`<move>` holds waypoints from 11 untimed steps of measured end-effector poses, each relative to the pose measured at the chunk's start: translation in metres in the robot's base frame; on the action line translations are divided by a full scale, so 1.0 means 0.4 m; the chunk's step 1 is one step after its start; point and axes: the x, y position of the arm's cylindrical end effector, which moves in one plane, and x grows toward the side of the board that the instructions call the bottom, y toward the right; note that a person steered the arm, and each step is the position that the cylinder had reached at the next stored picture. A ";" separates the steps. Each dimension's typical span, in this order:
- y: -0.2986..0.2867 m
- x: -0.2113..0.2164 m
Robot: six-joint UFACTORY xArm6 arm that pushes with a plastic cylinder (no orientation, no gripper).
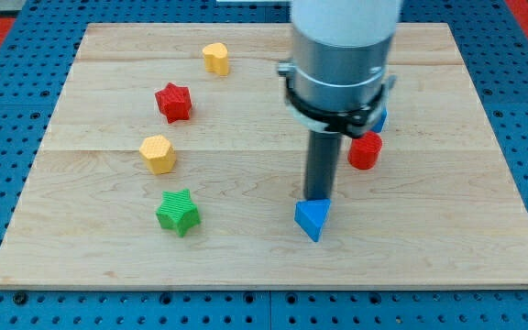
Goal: Push blue cube slightly towards down
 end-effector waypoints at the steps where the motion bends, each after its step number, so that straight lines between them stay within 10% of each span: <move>1: -0.014 0.040; 4: 0.323 0.152; 11: 0.160 0.260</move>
